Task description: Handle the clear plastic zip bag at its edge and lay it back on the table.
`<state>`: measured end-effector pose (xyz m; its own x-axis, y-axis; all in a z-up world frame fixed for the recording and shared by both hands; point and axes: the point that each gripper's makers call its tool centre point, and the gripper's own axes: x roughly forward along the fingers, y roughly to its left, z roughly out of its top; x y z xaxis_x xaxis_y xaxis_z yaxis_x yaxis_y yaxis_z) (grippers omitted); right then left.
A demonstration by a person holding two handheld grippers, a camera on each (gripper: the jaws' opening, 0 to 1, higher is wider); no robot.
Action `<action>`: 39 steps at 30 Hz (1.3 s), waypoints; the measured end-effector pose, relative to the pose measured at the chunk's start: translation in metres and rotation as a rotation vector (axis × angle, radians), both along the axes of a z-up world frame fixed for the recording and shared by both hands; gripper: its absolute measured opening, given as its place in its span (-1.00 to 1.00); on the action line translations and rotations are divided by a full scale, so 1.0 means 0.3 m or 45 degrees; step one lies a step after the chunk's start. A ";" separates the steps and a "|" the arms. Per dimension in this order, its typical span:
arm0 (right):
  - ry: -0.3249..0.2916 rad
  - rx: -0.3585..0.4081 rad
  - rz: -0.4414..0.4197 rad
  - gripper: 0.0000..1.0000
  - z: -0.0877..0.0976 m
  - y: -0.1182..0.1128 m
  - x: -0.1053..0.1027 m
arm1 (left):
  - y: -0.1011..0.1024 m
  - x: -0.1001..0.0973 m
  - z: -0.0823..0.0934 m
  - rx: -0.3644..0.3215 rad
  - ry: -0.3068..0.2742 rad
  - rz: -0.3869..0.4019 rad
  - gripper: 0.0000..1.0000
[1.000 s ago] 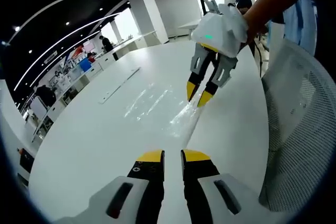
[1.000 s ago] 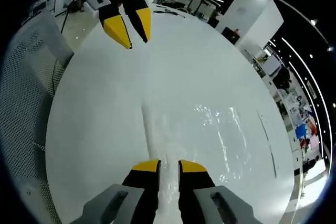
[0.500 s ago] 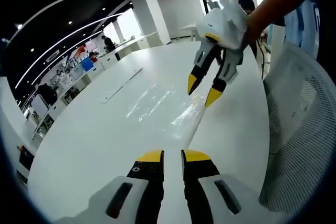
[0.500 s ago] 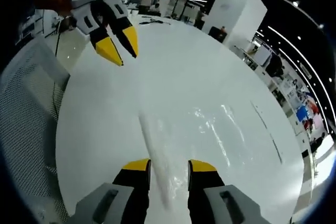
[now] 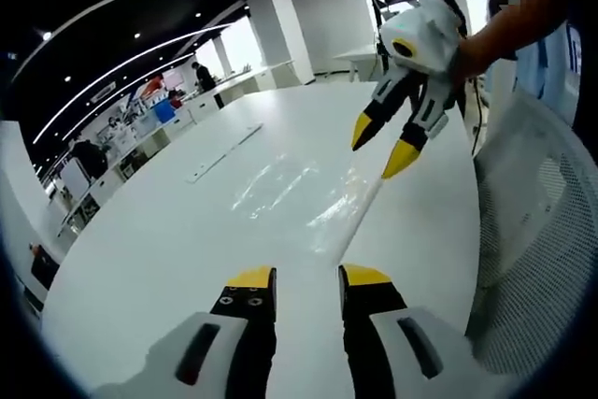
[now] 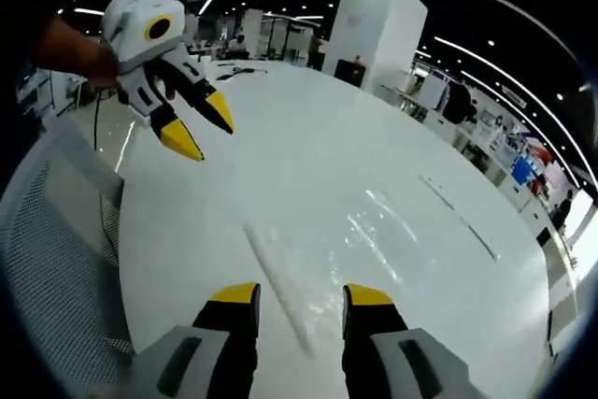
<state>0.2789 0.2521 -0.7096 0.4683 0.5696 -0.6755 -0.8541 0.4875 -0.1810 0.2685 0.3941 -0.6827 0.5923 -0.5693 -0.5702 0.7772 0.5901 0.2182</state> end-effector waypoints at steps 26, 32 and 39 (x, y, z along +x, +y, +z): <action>-0.013 0.143 -0.177 0.41 0.038 -0.055 -0.061 | 0.042 -0.056 -0.016 -0.190 0.079 0.225 0.39; -0.014 0.191 -0.223 0.60 0.055 -0.074 -0.079 | 0.044 -0.071 -0.019 -0.192 0.068 0.223 0.55; -0.016 0.237 -0.269 0.74 0.078 -0.090 -0.095 | 0.045 -0.086 -0.016 -0.212 0.063 0.229 0.73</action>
